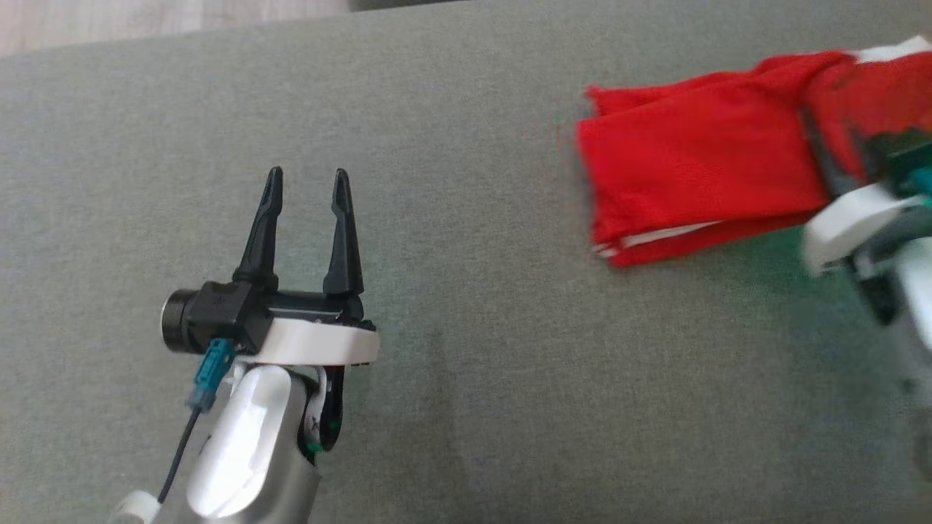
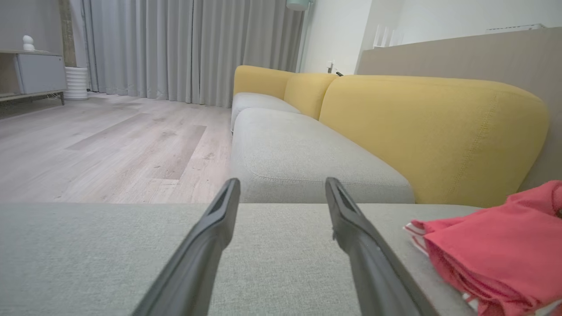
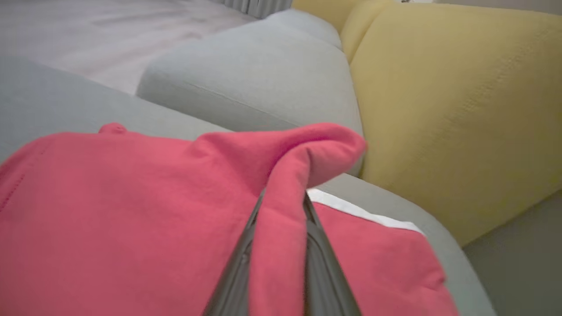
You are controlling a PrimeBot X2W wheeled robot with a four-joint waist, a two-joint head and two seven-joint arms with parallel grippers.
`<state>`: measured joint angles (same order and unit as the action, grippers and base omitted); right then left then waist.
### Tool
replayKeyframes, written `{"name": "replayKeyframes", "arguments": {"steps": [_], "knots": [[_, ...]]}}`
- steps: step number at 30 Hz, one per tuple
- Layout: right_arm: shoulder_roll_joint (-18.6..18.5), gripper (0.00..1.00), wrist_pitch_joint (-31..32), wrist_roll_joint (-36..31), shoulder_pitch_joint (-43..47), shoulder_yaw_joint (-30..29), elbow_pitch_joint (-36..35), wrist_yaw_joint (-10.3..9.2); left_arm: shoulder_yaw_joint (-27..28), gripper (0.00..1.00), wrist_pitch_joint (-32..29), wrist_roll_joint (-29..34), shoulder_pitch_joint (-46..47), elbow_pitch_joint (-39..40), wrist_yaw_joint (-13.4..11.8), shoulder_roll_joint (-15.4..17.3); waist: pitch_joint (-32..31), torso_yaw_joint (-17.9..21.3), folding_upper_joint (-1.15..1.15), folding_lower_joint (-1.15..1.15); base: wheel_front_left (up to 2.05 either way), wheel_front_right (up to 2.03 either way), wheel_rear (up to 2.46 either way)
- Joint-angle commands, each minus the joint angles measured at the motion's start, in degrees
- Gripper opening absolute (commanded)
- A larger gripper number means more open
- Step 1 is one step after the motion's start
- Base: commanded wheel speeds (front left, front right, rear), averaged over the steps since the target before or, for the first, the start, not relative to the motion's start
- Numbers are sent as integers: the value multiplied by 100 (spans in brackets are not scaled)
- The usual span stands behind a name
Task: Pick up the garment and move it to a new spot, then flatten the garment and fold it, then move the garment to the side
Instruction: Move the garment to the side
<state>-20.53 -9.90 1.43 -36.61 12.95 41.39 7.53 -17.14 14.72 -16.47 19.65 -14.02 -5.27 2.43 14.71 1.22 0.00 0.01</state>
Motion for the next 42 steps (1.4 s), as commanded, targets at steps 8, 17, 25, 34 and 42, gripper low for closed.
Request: {"name": "replayKeyframes", "arguments": {"steps": [8, 17, 25, 34, 42], "knots": [[-1484, 0, 558, 91, -339, -13, -470, -4, 176, 100, 28, 131, 304, 185, 81, 44, 536, 55, 0, -1, 0, 0, 0], [-2288, 0, 668, -154, -806, -530, 227, -4, 152, 100, 28, 176, 580, 202, 124, 44, 1095, -135, 0, -1, 0, 0, 0], [-2306, 91, 498, -667, -1054, -1082, 883, -4, 156, 100, 28, 206, 634, 201, 137, 44, 1213, -210, 0, -1, 0, 0, 0], [-1856, 100, 146, -1016, -1123, -1475, 974, -4, 221, 100, 28, 211, 599, 151, 143, 44, 927, -152, 0, -1, 0, 0, 0], [-1011, 100, -246, -713, -1014, -1575, 389, -4, 293, 100, 28, 147, 388, 206, 126, 44, 258, -103, 0, -1, 0, 0, 0]]}}
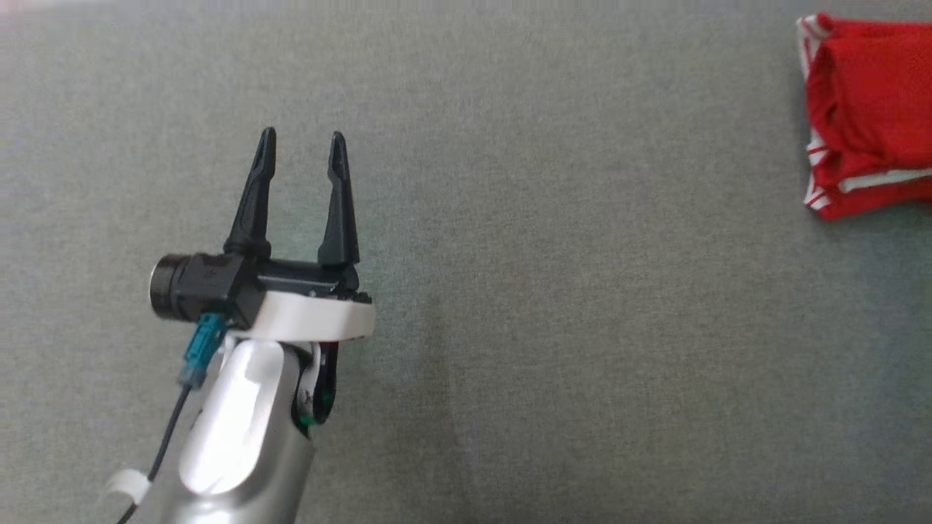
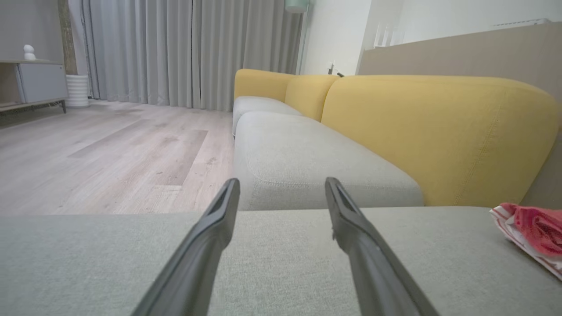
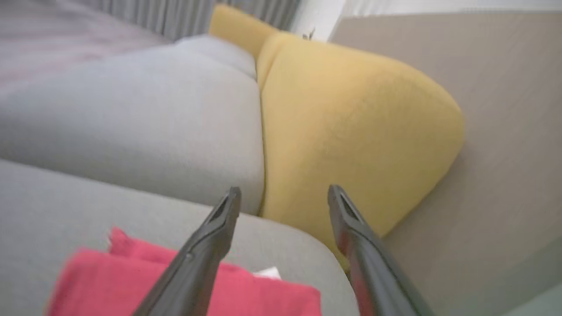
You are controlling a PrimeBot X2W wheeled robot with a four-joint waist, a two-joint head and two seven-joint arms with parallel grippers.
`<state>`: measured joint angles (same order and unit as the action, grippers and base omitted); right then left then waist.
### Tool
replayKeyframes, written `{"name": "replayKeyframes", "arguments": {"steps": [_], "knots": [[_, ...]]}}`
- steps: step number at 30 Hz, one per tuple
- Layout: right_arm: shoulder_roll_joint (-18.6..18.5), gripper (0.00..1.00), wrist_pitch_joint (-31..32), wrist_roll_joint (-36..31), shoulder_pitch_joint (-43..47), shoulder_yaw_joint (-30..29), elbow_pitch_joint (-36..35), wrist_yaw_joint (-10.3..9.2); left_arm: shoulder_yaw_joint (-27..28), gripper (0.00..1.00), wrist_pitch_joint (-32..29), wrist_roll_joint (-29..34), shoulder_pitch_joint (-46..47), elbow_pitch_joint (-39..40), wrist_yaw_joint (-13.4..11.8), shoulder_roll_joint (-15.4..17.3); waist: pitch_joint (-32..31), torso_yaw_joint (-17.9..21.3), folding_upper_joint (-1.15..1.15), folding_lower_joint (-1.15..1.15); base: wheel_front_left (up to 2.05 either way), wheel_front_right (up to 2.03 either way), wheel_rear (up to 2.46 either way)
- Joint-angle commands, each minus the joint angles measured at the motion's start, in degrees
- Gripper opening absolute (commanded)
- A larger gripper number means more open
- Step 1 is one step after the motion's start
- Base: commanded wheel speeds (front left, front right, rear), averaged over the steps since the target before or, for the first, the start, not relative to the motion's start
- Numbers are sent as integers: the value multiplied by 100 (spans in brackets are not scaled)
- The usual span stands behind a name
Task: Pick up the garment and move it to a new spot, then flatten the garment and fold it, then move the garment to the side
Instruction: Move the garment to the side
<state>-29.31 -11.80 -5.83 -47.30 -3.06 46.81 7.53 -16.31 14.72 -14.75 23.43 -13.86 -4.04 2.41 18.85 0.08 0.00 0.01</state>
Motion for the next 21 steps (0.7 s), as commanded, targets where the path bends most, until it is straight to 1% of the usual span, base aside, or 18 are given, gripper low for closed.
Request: {"name": "replayKeyframes", "arguments": {"steps": [1, 6, 12, 17, 21], "knots": [[7, 100, -84, 112, 92, 28, -290, -4, 223, 100, 28, -28, -25, 210, -3, 47, -244, 10, 0, -1, 0, 0, 0], [738, 100, -148, 584, 434, 39, -1176, -4, 287, 100, 28, -14, -209, 336, -15, 47, -606, -37, 0, -1, 0, 0, 0], [1636, 100, -140, 1066, 1276, 71, -2228, -4, 363, 100, 28, 8, -464, 394, 0, 47, -885, -122, 0, -1, 0, 0, 0], [2282, 100, -224, 1269, 2152, 35, -2616, -4, 392, 100, 28, -77, -653, 332, 14, 47, -1005, -200, 0, -1, 0, 0, 0], [2540, 100, -297, 1189, 2825, 112, -2631, -4, 398, 100, 28, -98, -830, 279, 45, 47, -1072, -213, 0, -1, 0, 0, 0]]}}
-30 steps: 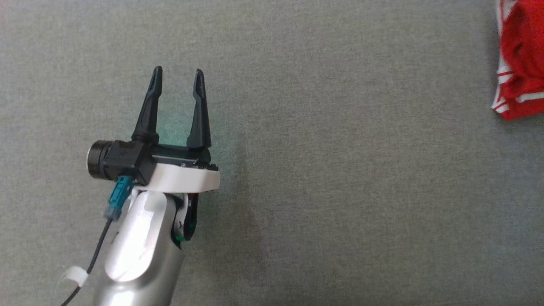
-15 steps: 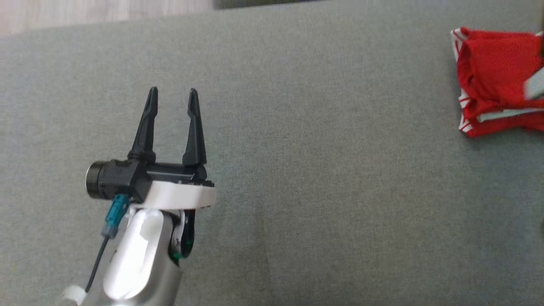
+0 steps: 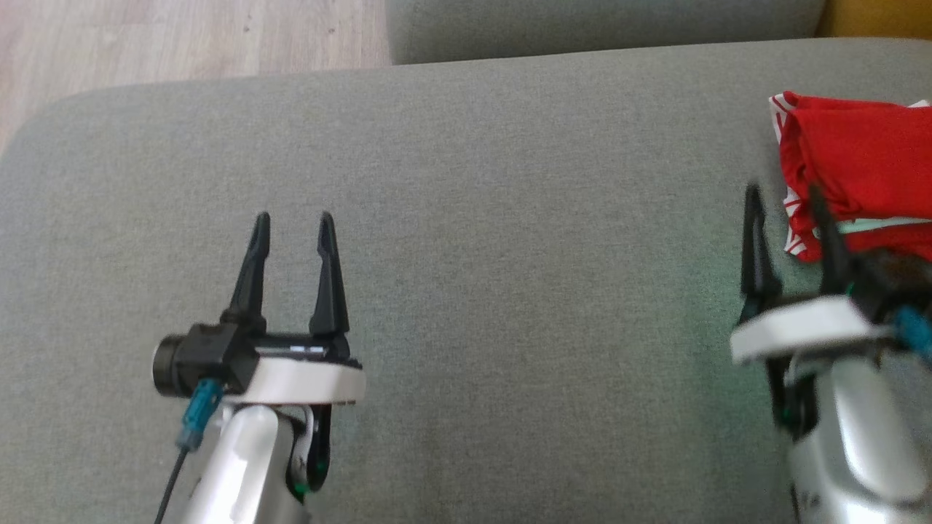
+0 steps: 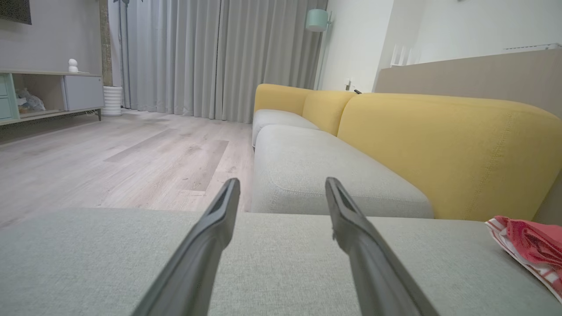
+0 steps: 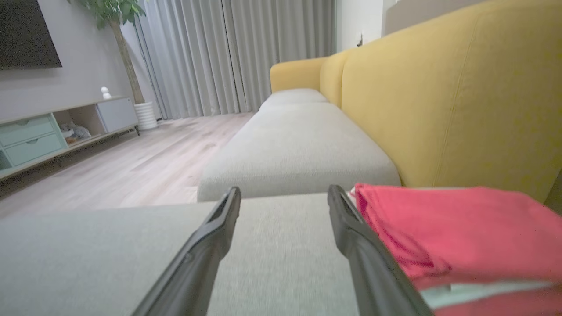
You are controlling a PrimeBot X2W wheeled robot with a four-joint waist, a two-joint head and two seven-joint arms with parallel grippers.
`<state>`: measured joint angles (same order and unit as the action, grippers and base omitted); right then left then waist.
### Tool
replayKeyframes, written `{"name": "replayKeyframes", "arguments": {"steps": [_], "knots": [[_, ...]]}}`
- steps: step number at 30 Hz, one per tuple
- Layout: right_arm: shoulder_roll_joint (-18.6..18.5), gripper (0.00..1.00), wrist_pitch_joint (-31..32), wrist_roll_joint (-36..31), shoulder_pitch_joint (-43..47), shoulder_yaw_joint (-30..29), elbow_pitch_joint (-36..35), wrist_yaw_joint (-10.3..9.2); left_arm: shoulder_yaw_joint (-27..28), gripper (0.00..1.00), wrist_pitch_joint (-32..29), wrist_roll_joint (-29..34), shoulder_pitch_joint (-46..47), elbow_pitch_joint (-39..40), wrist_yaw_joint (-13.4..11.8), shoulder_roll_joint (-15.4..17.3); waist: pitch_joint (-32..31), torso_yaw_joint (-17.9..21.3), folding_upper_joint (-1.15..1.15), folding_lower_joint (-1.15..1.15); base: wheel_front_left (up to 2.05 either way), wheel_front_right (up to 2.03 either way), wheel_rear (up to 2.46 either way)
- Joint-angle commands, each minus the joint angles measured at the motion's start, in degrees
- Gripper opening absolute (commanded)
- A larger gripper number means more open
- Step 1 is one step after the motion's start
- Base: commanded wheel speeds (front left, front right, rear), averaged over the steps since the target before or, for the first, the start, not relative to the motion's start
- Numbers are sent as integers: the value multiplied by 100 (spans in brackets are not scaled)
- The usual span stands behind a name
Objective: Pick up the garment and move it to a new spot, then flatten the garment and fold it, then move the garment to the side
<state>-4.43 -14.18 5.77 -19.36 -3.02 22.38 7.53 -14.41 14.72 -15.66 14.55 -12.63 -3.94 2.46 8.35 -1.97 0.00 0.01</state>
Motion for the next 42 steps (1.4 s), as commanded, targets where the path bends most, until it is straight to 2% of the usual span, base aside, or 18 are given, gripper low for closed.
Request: {"name": "replayKeyframes", "arguments": {"steps": [1, 9, 18, 37, 38, 42], "knots": [[91, 100, -69, 51, 173, 102, -189, -4, 201, 100, 28, -3, 14, 148, 46, 42, -40, -15, 0, -1, 0, 0, 0], [153, 100, -80, 191, 784, 340, -503, -4, 334, 100, 28, -185, -194, 184, 86, 42, -65, 14, 0, -1, 0, 0, 0], [155, 100, -81, 253, 806, 442, -696, -4, 482, 100, 28, -310, -239, 158, 211, 42, -83, 53, 0, -1, 0, 0, 0], [155, 100, -82, 350, 808, 436, -867, -4, 610, 100, 28, -810, -229, -18, 153, 42, -57, 86, 0, -1, 0, 0, 0], [156, 0, -20, 325, 896, 289, -660, 0, 383, 0, 0, -800, -331, -188, 178, 2, -57, 86, 0, -1, 0, 0, 0], [177, 0, 5, 323, 1063, 291, -311, 0, 344, 0, -2, -813, -484, -545, 166, 2, -56, 87, 0, -1, 0, 0, 0]]}}
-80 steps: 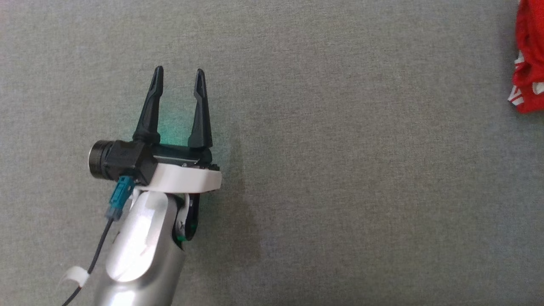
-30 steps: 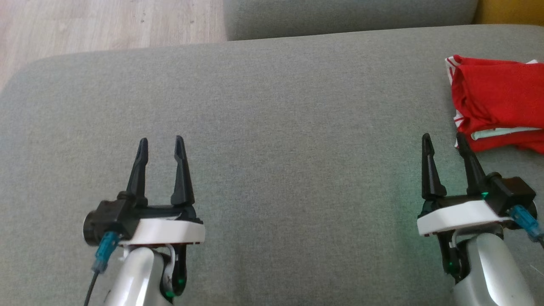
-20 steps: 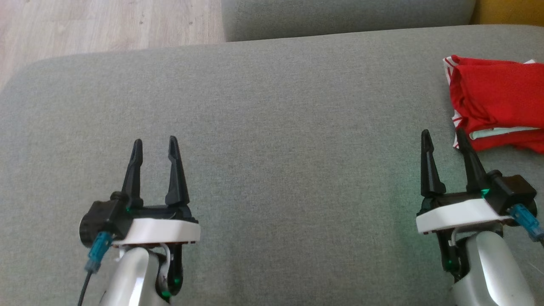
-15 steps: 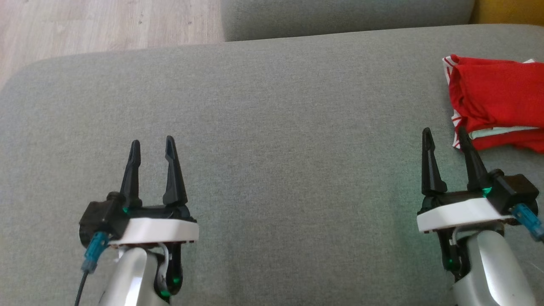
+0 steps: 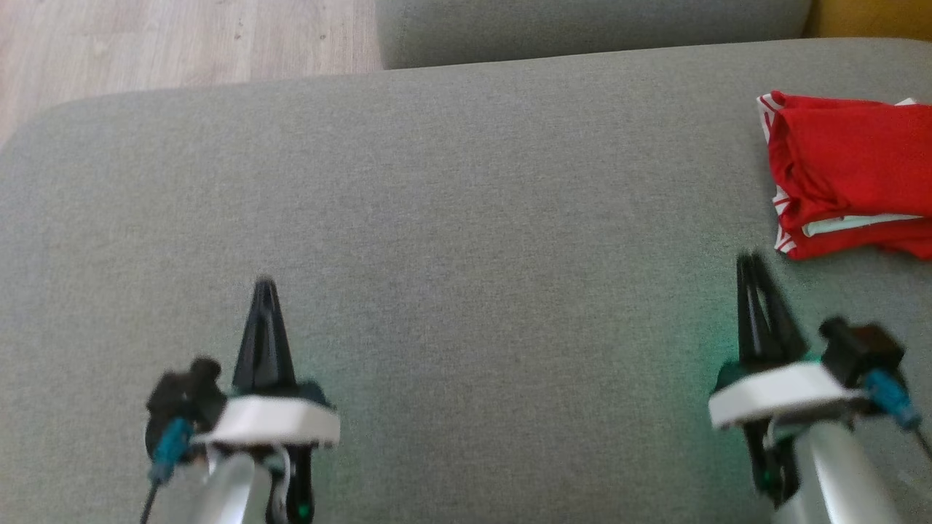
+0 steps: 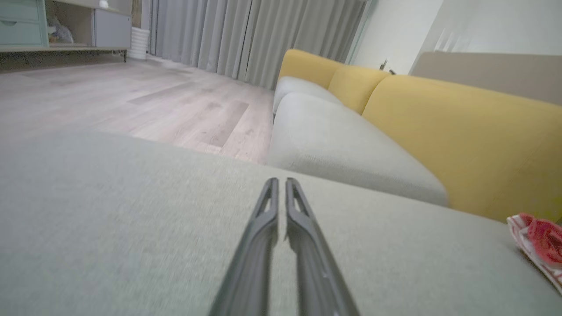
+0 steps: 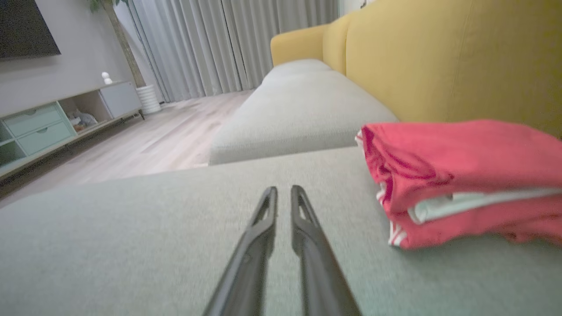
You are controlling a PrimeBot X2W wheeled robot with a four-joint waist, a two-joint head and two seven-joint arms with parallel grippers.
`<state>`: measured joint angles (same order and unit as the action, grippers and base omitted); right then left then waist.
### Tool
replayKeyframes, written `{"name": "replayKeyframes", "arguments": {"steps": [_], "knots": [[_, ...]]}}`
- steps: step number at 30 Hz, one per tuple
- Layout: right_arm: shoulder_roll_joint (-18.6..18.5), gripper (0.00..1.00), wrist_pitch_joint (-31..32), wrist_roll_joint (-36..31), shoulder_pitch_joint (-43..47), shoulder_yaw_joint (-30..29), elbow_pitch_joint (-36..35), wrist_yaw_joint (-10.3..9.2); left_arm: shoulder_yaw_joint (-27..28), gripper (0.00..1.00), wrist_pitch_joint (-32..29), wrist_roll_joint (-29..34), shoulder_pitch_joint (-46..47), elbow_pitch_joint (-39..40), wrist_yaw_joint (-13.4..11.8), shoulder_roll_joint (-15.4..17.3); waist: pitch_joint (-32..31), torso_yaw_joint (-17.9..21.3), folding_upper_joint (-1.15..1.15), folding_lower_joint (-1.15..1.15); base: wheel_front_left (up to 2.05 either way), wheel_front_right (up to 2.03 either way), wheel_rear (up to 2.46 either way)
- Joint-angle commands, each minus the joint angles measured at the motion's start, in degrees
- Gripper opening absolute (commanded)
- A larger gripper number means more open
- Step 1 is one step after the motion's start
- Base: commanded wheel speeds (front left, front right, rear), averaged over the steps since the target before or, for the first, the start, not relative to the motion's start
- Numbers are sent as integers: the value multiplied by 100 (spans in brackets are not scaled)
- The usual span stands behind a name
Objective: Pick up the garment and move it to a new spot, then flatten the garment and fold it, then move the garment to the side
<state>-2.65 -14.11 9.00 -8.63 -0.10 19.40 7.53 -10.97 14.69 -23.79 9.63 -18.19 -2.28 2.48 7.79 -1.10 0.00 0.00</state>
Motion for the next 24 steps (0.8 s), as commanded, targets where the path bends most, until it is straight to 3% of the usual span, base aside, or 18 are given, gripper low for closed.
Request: {"name": "replayKeyframes", "arguments": {"steps": [1, 24], "knots": [[-1, 0, 12, 64, -6, -3, -19, 0, 10, 0, -13, -54, 4, 17, 8, 1, -5, 1, 0, 0, 0, 0, 0], [-20, 0, 361, 1545, 40, -97, -110, -1, 281, 0, -357, -1290, -58, 82, 179, 36, -140, 20, 0, 0, 0, 0, 0]]}}
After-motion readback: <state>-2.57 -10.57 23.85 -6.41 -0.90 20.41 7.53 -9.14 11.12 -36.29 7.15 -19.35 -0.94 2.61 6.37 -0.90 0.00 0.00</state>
